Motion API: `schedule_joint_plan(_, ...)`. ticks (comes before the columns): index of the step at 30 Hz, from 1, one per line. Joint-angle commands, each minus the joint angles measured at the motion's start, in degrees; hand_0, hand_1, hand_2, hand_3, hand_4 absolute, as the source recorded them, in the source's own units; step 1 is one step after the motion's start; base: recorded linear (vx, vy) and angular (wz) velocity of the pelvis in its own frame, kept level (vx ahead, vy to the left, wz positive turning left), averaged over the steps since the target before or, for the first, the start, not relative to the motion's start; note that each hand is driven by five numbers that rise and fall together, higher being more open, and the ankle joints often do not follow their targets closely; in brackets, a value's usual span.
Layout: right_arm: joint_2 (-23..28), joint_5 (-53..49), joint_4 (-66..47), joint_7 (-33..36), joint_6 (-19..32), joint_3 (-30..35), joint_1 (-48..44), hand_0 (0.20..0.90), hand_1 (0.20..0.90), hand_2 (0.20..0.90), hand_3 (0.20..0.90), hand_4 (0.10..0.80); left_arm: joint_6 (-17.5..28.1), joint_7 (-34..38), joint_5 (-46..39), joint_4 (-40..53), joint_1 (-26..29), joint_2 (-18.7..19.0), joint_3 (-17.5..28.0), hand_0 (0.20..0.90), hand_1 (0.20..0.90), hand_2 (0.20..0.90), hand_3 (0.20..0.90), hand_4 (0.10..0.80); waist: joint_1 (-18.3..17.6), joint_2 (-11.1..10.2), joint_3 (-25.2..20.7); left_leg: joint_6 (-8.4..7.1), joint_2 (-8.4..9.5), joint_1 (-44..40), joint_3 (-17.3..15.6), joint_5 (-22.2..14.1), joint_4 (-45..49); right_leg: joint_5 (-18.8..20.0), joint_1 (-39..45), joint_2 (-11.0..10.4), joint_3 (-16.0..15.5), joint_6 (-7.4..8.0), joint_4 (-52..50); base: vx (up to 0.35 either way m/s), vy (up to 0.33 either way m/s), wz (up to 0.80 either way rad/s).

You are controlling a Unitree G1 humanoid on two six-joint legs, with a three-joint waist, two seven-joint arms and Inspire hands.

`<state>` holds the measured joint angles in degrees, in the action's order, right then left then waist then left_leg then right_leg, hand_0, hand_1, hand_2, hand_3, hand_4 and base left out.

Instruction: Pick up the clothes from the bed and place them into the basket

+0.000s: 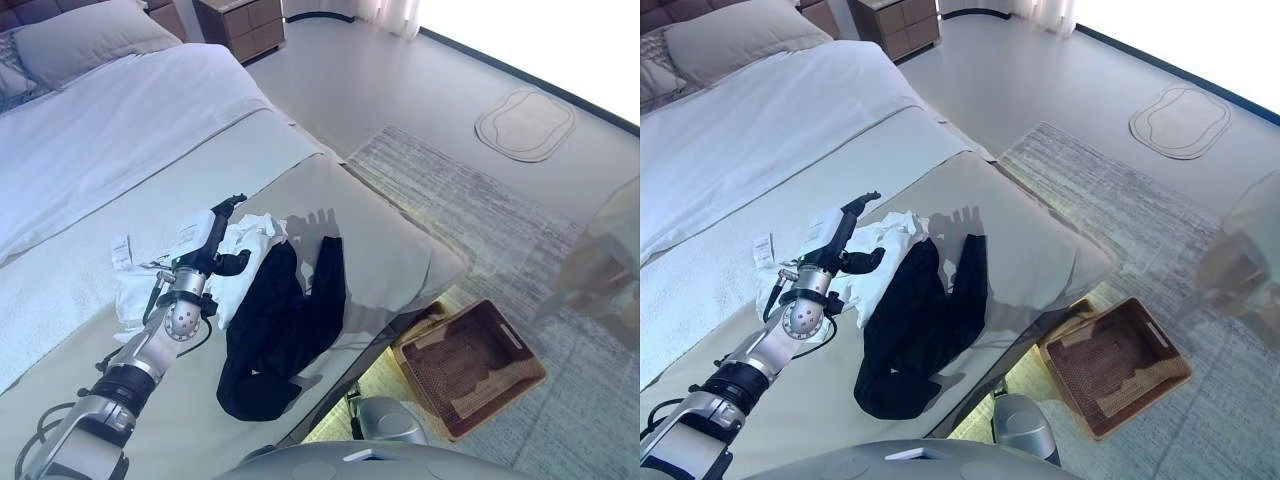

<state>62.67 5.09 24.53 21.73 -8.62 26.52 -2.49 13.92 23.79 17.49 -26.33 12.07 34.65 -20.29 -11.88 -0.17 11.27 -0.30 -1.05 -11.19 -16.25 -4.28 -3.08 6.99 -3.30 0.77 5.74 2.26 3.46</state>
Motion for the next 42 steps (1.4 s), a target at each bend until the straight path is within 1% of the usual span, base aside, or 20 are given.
schedule_joint_plan(1,11.03,-0.61,1.79,3.98,3.82,1.70,-5.46,0.300,0.300,0.300,0.200,0.100,2.11,4.19,-1.11,1.11,2.60,1.45,0.88,0.900,0.900,0.900,0.900,0.800,2.16,-4.55,-7.02,1.63,1.88,8.43,6.35,-8.17,14.86,-7.48,1.65,-2.59,0.61,3.67,-8.21,-0.109,0.036,-0.48)
schedule_joint_plan(3,10.07,-0.73,0.89,3.12,3.42,0.83,-5.83,0.300,0.300,0.300,0.200,0.100,1.31,2.80,-0.82,1.74,3.27,1.65,1.17,0.900,0.900,0.900,0.900,0.800,1.74,-4.63,-6.68,1.38,1.74,7.96,5.84,-7.84,13.82,-4.40,0.29,-3.53,0.26,4.93,-6.80,-0.135,0.019,-0.28)
schedule_joint_plan(4,9.03,-0.34,0.64,2.39,3.15,-0.50,-6.79,0.300,0.300,0.300,0.200,0.100,0.77,2.54,-1.08,1.74,4.14,2.48,0.95,0.900,0.900,0.900,0.900,0.800,1.51,-4.66,-6.13,1.30,1.38,6.95,5.38,-7.43,12.42,-1.67,-2.18,-4.05,-0.61,6.38,-7.96,-0.223,-0.049,-0.11)
schedule_joint_plan(5,8.60,0.03,1.21,1.53,2.66,-2.65,-8.93,0.300,0.300,0.300,0.200,0.100,0.40,2.46,-1.50,1.65,4.79,3.27,1.14,0.900,0.900,0.900,0.900,0.800,1.70,-4.43,-5.93,1.54,0.76,6.54,4.55,-6.69,11.10,-1.91,-3.82,-3.89,-1.84,6.77,-10.60,-0.307,-0.074,-0.17)
schedule_joint_plan(9,7.31,-0.26,5.15,-0.88,3.37,-7.93,-12.13,0.300,0.300,0.300,0.200,0.100,-1.52,2.68,-3.83,2.88,5.29,4.58,2.64,0.900,0.900,0.900,0.900,0.800,4.33,-3.12,-6.16,3.13,-1.65,9.42,3.36,-5.20,11.25,-8.41,-2.89,-4.16,-5.42,5.27,-22.13,-0.341,-0.128,-0.45)
schedule_joint_plan(11,5.13,0.02,7.12,-0.32,4.83,-9.83,-11.92,0.300,0.300,0.300,0.200,0.100,-0.43,1.69,-7.08,1.29,5.47,4.77,4.20,0.900,0.900,0.900,0.900,0.800,6.36,-3.95,-6.73,2.84,-2.13,11.84,3.82,-5.23,13.52,-8.11,-0.24,-6.23,-6.63,4.78,-21.10,-0.321,-0.322,-0.28)
schedule_joint_plan(12,4.88,-0.08,7.50,-0.42,5.09,-10.16,-12.12,0.300,0.300,0.300,0.200,0.100,-0.40,1.58,-7.58,1.02,5.49,4.78,4.36,0.900,0.900,0.900,0.900,0.800,6.53,-4.05,-6.79,2.72,-2.24,11.97,3.83,-5.19,13.65,-8.20,0.21,-6.40,-6.80,4.80,-20.56,-0.230,-0.334,-0.13)
schedule_joint_plan(13,4.40,-0.27,8.21,-0.48,5.59,-10.86,-12.59,0.300,0.300,0.300,0.200,0.100,-0.41,1.17,-8.70,0.57,5.62,4.83,4.61,0.900,0.900,0.900,0.900,0.800,6.79,-4.23,-6.83,2.27,-2.73,12.06,4.11,-4.91,13.63,-8.90,1.06,-6.50,-6.83,4.85,-18.92,-0.152,-0.295,-0.07)
schedule_joint_plan(16,3.85,-1.09,9.42,-1.78,6.44,-13.02,-14.30,0.300,0.300,0.300,0.200,0.100,-0.65,0.30,-13.14,-1.04,5.92,3.24,5.14,0.900,0.900,0.900,0.900,0.800,7.39,-4.93,-6.76,-0.37,-4.73,12.49,5.06,-3.19,13.27,-12.02,3.83,-4.85,-6.74,3.51,-12.72,-0.161,-0.337,-0.06)
schedule_joint_plan(18,3.71,-1.32,8.49,-3.71,6.69,-13.55,-15.16,0.300,0.300,0.300,0.200,0.100,-0.60,1.17,-13.09,-1.18,4.88,1.25,5.94,0.900,0.900,0.900,0.900,0.800,7.85,-5.25,-6.39,-2.77,-6.23,14.04,5.52,-0.33,12.12,-11.87,5.67,-3.74,-6.41,2.71,-9.32,-0.203,-0.283,-0.10)
schedule_joint_plan(21,3.57,-0.36,6.00,-5.23,6.00,-14.05,-16.28,0.300,0.300,0.300,0.200,0.100,0.33,2.01,-13.57,-0.14,3.16,-0.47,7.52,0.900,0.900,0.900,0.900,0.800,8.18,-4.99,-5.66,-4.56,-7.45,15.95,5.87,3.72,9.57,-11.05,7.24,-2.75,-6.52,2.01,-5.73,-0.219,-0.132,0.03)
schedule_joint_plan(22,3.51,-0.27,5.50,-6.02,6.13,-14.16,-16.76,0.300,0.300,0.300,0.200,0.100,0.78,2.38,-13.76,0.24,2.78,-0.95,8.10,0.900,0.900,0.900,0.900,0.800,8.22,-5.00,-5.36,-4.66,-7.22,16.47,6.11,3.96,9.78,-10.68,7.29,-2.84,-6.85,1.71,-5.06,-0.290,-0.062,0.04)
schedule_joint_plan(25,3.79,0.47,6.18,-8.22,6.82,-16.56,-19.79,0.300,0.300,0.300,0.200,0.100,2.00,3.45,-13.32,0.68,1.34,-2.80,9.80,0.900,0.900,0.900,0.900,0.800,7.54,-5.76,-5.12,-2.31,-2.60,16.43,7.34,-4.16,20.35,-9.82,4.85,-4.40,-7.09,0.70,-6.37,-0.273,0.007,-0.13)
schedule_joint_plan(26,3.62,0.33,6.55,-8.63,6.88,-17.46,-20.31,0.300,0.300,0.300,0.200,0.100,2.06,3.45,-13.32,0.74,1.37,-2.97,9.95,0.900,0.900,0.900,0.900,0.800,7.05,-5.02,-5.47,-1.62,-1.11,14.43,7.77,-4.95,18.63,-9.99,3.71,-3.68,-7.46,0.72,-7.46,-0.167,0.096,-0.33)
schedule_joint_plan(27,3.09,0.14,6.91,-8.68,7.16,-18.07,-20.53,0.300,0.300,0.300,0.200,0.100,2.11,3.19,-13.45,0.67,1.36,-2.80,10.15,0.900,0.900,0.900,0.900,0.800,6.66,-4.11,-5.62,-1.34,-0.87,12.25,7.99,-3.86,14.99,-10.82,3.38,-2.75,-7.75,0.73,-8.59,-0.141,0.125,-0.20)
schedule_joint_plan(28,2.01,-1.42,6.81,-8.45,7.00,-18.38,-19.98,0.300,0.300,0.300,0.200,0.100,2.14,2.76,-13.27,-0.02,1.83,-2.41,9.81,0.900,0.900,0.900,0.900,0.800,6.08,-3.26,-5.89,-1.64,-1.51,10.29,7.88,-2.07,10.27,-10.95,3.06,-2.05,-8.08,1.05,-8.88,-0.124,0.032,0.04)
schedule_joint_plan(30,-1.02,-1.21,5.23,-7.42,4.77,-19.09,-18.41,0.300,0.300,0.300,0.200,0.100,1.05,2.08,-14.23,0.05,4.49,-1.38,7.64,0.900,0.900,0.900,0.900,0.800,6.07,-3.10,-5.76,-1.33,-0.44,9.40,10.38,-1.31,7.83,-10.26,2.39,-1.70,-7.77,1.70,-9.25,-0.170,-0.062,0.21)
schedule_joint_plan(31,-2.04,-2.10,5.78,-7.59,4.15,-20.00,-18.81,0.300,0.300,0.300,0.200,0.100,0.59,2.32,-13.56,0.25,5.44,-1.21,7.05,0.900,0.900,0.900,0.900,0.800,5.98,-2.98,-5.62,-1.29,-0.98,8.52,9.73,-0.94,6.13,-10.26,2.09,-1.64,-7.82,2.04,-9.46,-0.148,-0.079,0.09)
schedule_joint_plan(38,-6.24,-3.63,11.32,-12.42,5.95,-24.49,-19.69,0.300,0.300,0.300,0.200,0.100,1.62,3.00,-14.30,-0.68,6.03,-2.32,5.23,0.900,0.900,0.900,0.900,0.800,6.37,-2.38,-5.73,-0.59,0.14,6.13,10.52,-0.50,3.33,-9.71,3.48,-0.90,-7.62,1.92,-8.13,-0.096,-0.013,0.01)
schedule_joint_plan(42,-8.77,-2.73,13.53,-13.72,4.91,-26.63,-18.42,0.300,0.300,0.300,0.200,0.100,1.91,2.92,-14.23,-0.56,5.20,-2.72,5.27,0.900,0.900,0.900,0.900,0.800,6.63,-2.17,-6.05,-0.01,0.49,5.71,10.05,-1.13,4.31,-10.64,4.11,-0.51,-7.67,1.53,-9.17,-0.045,0.035,-0.01)
